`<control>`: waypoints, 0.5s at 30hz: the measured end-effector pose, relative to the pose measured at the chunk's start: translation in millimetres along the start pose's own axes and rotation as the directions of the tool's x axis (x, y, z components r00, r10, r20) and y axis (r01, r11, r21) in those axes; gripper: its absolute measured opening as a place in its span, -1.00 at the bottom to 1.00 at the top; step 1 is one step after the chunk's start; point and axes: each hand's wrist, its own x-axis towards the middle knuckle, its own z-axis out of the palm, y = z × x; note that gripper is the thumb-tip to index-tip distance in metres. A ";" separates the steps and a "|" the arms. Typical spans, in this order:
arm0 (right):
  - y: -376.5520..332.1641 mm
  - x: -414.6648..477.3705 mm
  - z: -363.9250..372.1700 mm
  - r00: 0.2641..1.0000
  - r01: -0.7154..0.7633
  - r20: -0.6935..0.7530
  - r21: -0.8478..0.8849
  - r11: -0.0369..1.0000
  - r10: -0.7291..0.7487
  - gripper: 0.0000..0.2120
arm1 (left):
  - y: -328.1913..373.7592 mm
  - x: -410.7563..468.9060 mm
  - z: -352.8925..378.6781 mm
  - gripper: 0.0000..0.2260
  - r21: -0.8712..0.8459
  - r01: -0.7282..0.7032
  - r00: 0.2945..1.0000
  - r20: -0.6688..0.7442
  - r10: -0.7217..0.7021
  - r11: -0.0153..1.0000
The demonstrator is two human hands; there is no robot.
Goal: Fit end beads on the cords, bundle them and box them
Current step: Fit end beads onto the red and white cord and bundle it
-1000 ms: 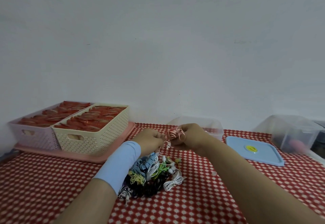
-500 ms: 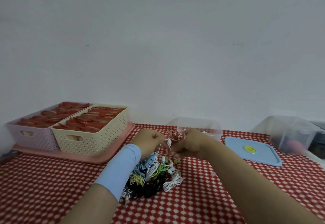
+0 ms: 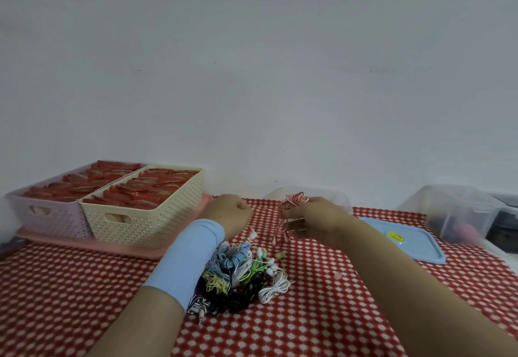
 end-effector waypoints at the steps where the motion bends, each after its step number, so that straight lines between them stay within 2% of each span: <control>1: -2.1 -2.7 -5.4 1.000 0.020 0.010 -0.017 1.000 -0.020 -0.82 | 7.5 -1.2 -1.0 -0.79 -0.041 -0.053 0.999 -0.012 0.053 0.998; 4: -9.3 -16.5 -24.9 0.995 0.079 0.069 -0.170 0.982 -0.068 -0.87 | 40.3 -6.4 4.8 -0.68 -0.245 -0.237 0.967 0.036 0.253 0.940; 6: -14.9 -27.1 -38.6 0.992 0.112 0.096 -0.298 0.948 -0.087 -0.87 | 61.3 -6.9 16.7 -0.56 -0.319 -0.278 0.943 0.087 0.320 0.906; 7: -17.2 -31.0 -45.5 0.990 0.129 0.098 -0.333 0.934 -0.101 -0.85 | 68.6 -6.1 24.2 -0.56 -0.324 -0.295 0.938 0.080 0.337 0.899; 9: -19.2 -37.4 -61.8 0.988 0.154 0.077 -0.342 0.927 -0.136 -0.90 | 80.1 -2.7 38.0 -0.70 -0.361 -0.290 0.948 0.022 0.319 0.886; 11: -17.1 -41.5 -77.0 0.987 0.159 0.051 -0.309 0.938 -0.151 -0.88 | 86.7 -0.1 47.7 -0.81 -0.479 -0.257 0.960 -0.029 0.278 0.839; 13: -10.7 -43.0 -89.8 0.989 0.149 0.015 -0.240 0.959 -0.149 -0.79 | 92.3 -0.1 55.9 -0.89 -0.607 -0.195 0.973 -0.023 0.228 0.771; 15: -1.3 -45.0 -99.3 0.988 0.144 -0.027 -0.165 0.976 -0.150 -0.81 | 97.7 1.5 65.0 -0.93 -0.657 -0.119 0.986 0.010 0.166 0.745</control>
